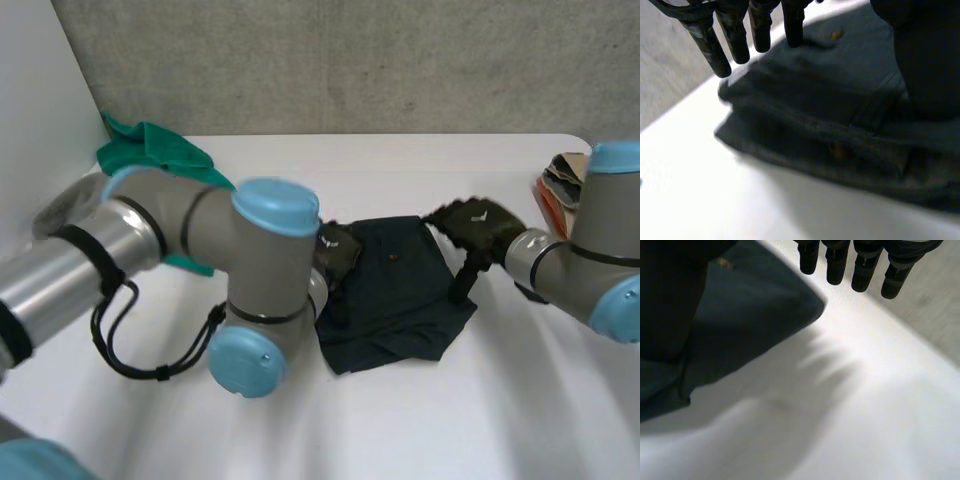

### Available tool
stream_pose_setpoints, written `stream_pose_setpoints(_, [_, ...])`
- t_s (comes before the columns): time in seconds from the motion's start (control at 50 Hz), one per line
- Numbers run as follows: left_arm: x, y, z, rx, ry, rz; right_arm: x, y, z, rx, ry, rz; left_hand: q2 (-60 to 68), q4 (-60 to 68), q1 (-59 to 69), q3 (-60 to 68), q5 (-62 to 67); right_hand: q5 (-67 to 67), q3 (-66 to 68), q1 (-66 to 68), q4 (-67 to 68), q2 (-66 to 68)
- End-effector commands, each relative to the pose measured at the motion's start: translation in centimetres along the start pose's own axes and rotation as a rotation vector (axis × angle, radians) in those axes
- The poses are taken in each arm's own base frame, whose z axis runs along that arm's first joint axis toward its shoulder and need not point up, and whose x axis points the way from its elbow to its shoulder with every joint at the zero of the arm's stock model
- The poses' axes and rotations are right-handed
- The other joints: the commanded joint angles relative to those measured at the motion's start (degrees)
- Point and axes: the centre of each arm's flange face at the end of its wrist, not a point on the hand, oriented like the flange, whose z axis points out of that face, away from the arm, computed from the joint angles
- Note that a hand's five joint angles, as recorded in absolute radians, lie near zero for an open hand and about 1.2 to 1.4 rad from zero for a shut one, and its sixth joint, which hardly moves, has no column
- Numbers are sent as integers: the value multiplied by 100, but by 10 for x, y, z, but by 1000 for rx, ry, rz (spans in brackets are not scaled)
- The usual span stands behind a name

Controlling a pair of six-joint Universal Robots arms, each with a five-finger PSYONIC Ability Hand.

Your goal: Fold the laundry.

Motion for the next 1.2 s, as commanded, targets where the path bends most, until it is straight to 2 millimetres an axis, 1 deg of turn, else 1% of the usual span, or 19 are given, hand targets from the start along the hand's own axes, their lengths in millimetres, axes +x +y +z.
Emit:
stream_pose_setpoints(0.02, [-17, -48, -38, 121, 46, -33, -10, -15, -34, 185, 85, -61, -56, -32, 3, -84, -157, -281, -119, -31, -222, -7])
stream_pose_setpoints(0.04, [-25, -57, -49, 149, 45, -44, -14, -16, -39, 207, 90, -70, -56, -32, 3, -84, -157, -281, -119, -31, -222, -7])
stream_pose_setpoints(0.06, [-27, -61, -52, 159, 46, -48, -24, -18, -51, 254, 95, -90, -56, -32, 3, -84, -157, -281, -119, -31, -222, -7])
stream_pose_setpoints(0.1, [-35, -68, -62, 183, 59, -70, -35, -14, -62, 287, 93, -103, -56, -32, 3, -84, -157, -281, -119, -31, -222, -7])
stream_pose_setpoints(0.18, [-42, -72, -70, 202, 96, -123, -79, 17, -80, 304, 19, -119, -6, 19, 53, -34, -107, -281, -119, -31, -222, -7])
stream_pose_setpoints(0.24, [-47, -72, -71, 204, 117, -170, -106, 35, -90, 306, -35, -127, 11, 36, 70, -17, -90, -281, -119, -31, -222, -7])
stream_pose_setpoints(0.3, [-50, -68, -69, 192, 119, -198, -111, 38, -92, 336, -30, -138, 28, 52, 87, 0, -73, -281, -119, -31, -222, -7])
stream_pose_setpoints(0.36, [-50, -67, -68, 187, 119, -201, -112, 41, -86, 359, -13, -146, 28, 52, 87, 0, -73, -281, -119, -31, -222, -7])
stream_pose_setpoints(0.42, [-50, -65, -66, 182, 118, -202, -116, 53, -74, 341, -22, -153, 28, 52, 87, 0, -73, -281, -119, -31, -222, -7])
stream_pose_setpoints(0.62, [-51, -66, -61, 216, 108, -202, -108, 61, -37, 340, 36, -160, 28, 52, 87, 0, -73, -157, 5, 93, -98, 117])
stream_pose_setpoints(0.7, [-51, -65, -60, 217, 108, -202, -100, 56, -25, 377, 85, -168, 28, 52, 87, 0, -73, 752, 913, 1002, 811, 1025])
stream_pose_setpoints(0.84, [-51, -64, -60, 214, 107, -203, -92, 40, -8, 431, 115, -172, 45, 69, 104, 17, -56, 1057, 1218, 1306, 1115, 1330])
stream_pose_setpoints(0.9, [-51, -62, -60, 211, 107, -203, -90, 40, -1, 426, 115, -172, 45, 69, 104, 17, -56, 1324, 1486, 1574, 1383, 1598])
stream_pose_setpoints(0.96, [-51, -62, -60, 210, 108, -203, -88, 40, 8, 403, 104, -161, 45, 69, 104, 17, -56, 2548, 2709, 2798, 2607, 2821])
stream_pose_setpoints(0.98, [-51, -61, -59, 208, 108, -203, -85, 37, 14, 396, 97, -155, 45, 69, 104, 17, -56, 4935, 5096, 5185, 4994, 5209])
stream_pose_setpoints(1.0, [-51, -61, -59, 208, 108, -203, -84, 35, 16, 391, 96, -153, 45, 69, 104, 17, -56, 6141, 6303, 6391, 6200, 6415])
stream_pose_setpoints(1.02, [-52, -61, -59, 208, 107, -204, -83, 33, 18, 386, 93, -150, 45, 69, 104, 17, -56, 6714, 6875, 6963, 6772, 6987])
stream_pose_setpoints(1.1, [-52, -62, -60, 211, 108, -203, -70, 19, 24, 384, 104, -145, 45, 69, 104, 17, -56, 6719, 6881, 6969, 6778, 6993])
stream_pose_setpoints(1.2, [-52, -70, -63, 235, 110, -199, -48, -10, 26, 450, 136, -157, 28, 52, 87, 0, -73, 6719, 6881, 6969, 6778, 6993])
